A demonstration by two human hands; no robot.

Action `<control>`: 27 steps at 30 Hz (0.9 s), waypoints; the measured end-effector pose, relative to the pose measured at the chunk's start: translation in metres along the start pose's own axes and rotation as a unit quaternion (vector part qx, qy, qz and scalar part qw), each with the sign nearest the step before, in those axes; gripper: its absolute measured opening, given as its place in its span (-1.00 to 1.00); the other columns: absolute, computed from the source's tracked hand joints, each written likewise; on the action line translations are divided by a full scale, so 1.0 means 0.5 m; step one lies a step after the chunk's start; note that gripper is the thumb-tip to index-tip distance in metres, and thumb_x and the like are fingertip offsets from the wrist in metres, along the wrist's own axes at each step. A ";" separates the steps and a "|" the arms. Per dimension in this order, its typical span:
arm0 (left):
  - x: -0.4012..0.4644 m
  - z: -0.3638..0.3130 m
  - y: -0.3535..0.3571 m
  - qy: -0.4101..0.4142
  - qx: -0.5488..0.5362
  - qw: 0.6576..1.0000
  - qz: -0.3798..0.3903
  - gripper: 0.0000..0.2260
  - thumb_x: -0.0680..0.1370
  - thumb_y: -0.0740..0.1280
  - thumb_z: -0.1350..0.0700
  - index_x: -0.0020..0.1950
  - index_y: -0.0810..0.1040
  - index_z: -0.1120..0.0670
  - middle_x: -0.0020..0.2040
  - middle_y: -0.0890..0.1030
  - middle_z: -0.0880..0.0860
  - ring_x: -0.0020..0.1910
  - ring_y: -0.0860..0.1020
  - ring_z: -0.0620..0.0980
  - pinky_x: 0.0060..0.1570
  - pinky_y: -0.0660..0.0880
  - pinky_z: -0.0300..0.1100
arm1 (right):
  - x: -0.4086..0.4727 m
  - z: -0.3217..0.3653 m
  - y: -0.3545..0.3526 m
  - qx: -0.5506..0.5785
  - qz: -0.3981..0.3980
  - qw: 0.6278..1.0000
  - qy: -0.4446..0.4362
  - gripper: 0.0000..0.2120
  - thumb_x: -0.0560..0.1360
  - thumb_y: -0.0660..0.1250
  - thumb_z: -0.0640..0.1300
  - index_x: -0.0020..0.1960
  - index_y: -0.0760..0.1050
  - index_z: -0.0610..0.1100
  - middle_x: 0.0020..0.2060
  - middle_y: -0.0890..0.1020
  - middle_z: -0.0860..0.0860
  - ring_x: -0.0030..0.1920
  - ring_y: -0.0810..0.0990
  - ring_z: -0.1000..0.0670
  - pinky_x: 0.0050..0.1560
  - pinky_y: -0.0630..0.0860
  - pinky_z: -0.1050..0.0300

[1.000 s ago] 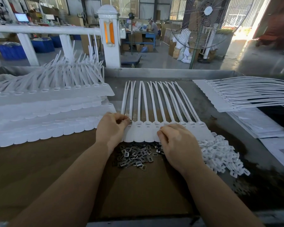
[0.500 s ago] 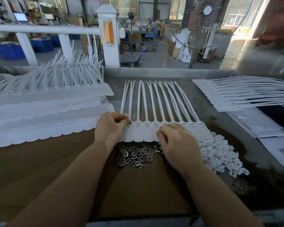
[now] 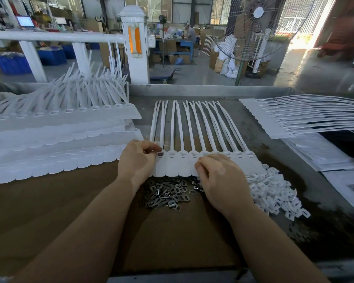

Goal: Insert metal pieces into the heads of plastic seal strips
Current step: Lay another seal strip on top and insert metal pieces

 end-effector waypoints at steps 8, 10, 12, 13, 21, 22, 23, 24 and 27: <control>0.001 -0.007 -0.001 0.019 0.027 0.999 -0.010 -0.83 0.54 0.32 0.18 -0.13 0.60 -0.09 -0.01 0.47 -0.02 -0.22 0.41 -0.25 -0.29 0.28 -0.50 | 0.000 0.000 -0.004 0.000 -0.006 1.000 0.001 -0.78 0.55 0.23 -0.15 -0.13 0.60 -0.22 -0.18 0.64 -0.08 -0.12 0.56 -0.07 -0.03 0.52 -0.01; -0.002 -0.010 -0.003 0.022 0.025 0.999 -0.013 -0.82 0.54 0.32 0.19 -0.14 0.59 -0.09 -0.03 0.47 -0.03 -0.22 0.42 -0.25 -0.31 0.30 -0.52 | 0.000 -0.001 -0.004 0.001 -0.005 1.000 0.000 -0.78 0.55 0.23 -0.14 -0.13 0.60 -0.22 -0.17 0.64 -0.08 -0.12 0.56 -0.07 -0.02 0.52 -0.01; -0.005 -0.013 -0.004 0.023 0.024 0.999 -0.012 -0.80 0.54 0.31 0.21 -0.15 0.60 -0.08 -0.07 0.46 -0.05 -0.23 0.42 -0.23 -0.31 0.32 -0.55 | 0.000 -0.001 -0.003 0.006 -0.004 1.000 0.000 -0.78 0.55 0.22 -0.15 -0.13 0.59 -0.22 -0.17 0.64 -0.07 -0.12 0.55 -0.07 -0.02 0.51 -0.01; -0.007 -0.015 -0.005 0.022 0.022 0.999 -0.011 -0.79 0.54 0.31 0.22 -0.15 0.59 -0.08 -0.09 0.45 -0.06 -0.23 0.43 -0.22 -0.30 0.33 -0.56 | 0.000 -0.001 -0.003 0.008 -0.002 1.000 0.000 -0.78 0.56 0.22 -0.15 -0.13 0.59 -0.22 -0.17 0.64 -0.07 -0.12 0.55 -0.07 -0.02 0.50 -0.01; -0.060 -0.089 0.012 0.158 0.024 0.981 0.107 -0.81 0.44 0.43 0.19 -0.24 0.60 -0.12 -0.22 0.49 -0.15 -0.23 0.43 -0.26 -0.24 0.32 -0.50 | -0.001 -0.001 -0.008 0.013 -0.015 1.000 0.000 -0.79 0.55 0.24 -0.15 -0.14 0.59 -0.21 -0.19 0.64 -0.06 -0.14 0.55 -0.06 -0.04 0.51 0.02; -0.067 -0.098 0.020 0.175 0.033 0.975 0.135 -0.80 0.43 0.44 0.16 -0.25 0.59 -0.16 -0.21 0.50 -0.15 -0.19 0.44 -0.23 -0.22 0.32 -0.47 | -0.001 0.000 -0.008 0.013 -0.015 1.000 -0.001 -0.79 0.55 0.24 -0.15 -0.14 0.59 -0.21 -0.19 0.64 -0.06 -0.14 0.55 -0.05 -0.03 0.51 0.03; -0.074 -0.106 0.028 0.192 0.046 0.967 0.161 -0.78 0.43 0.44 0.14 -0.25 0.58 -0.20 -0.20 0.51 -0.15 -0.16 0.44 -0.19 -0.20 0.33 -0.43 | -0.001 0.001 -0.008 0.014 -0.017 1.000 -0.002 -0.80 0.55 0.24 -0.15 -0.14 0.59 -0.21 -0.19 0.64 -0.05 -0.15 0.55 -0.04 -0.04 0.51 0.03; -0.081 -0.112 0.037 0.210 0.059 0.958 0.186 -0.76 0.43 0.44 0.14 -0.26 0.56 -0.23 -0.20 0.51 -0.15 -0.14 0.44 -0.17 -0.19 0.35 -0.41 | -0.002 0.001 -0.009 0.016 -0.018 1.000 -0.002 -0.80 0.54 0.24 -0.15 -0.15 0.59 -0.20 -0.20 0.63 -0.05 -0.15 0.55 -0.04 -0.04 0.51 0.03; -0.098 -0.120 0.055 0.253 0.076 0.935 0.237 -0.81 0.41 0.47 0.13 -0.23 0.62 -0.19 -0.22 0.52 -0.16 -0.09 0.45 -0.22 -0.13 0.34 -0.47 | -0.001 0.001 -0.008 0.018 -0.019 1.000 -0.003 -0.80 0.54 0.24 -0.16 -0.15 0.59 -0.20 -0.20 0.63 -0.06 -0.16 0.55 -0.04 -0.05 0.52 0.02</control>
Point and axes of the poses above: each hand's wrist, its own x-axis towards the middle knuckle, its own y-axis out of the palm, z = x × y, the point moved 9 cm from there along x, towards the middle knuckle
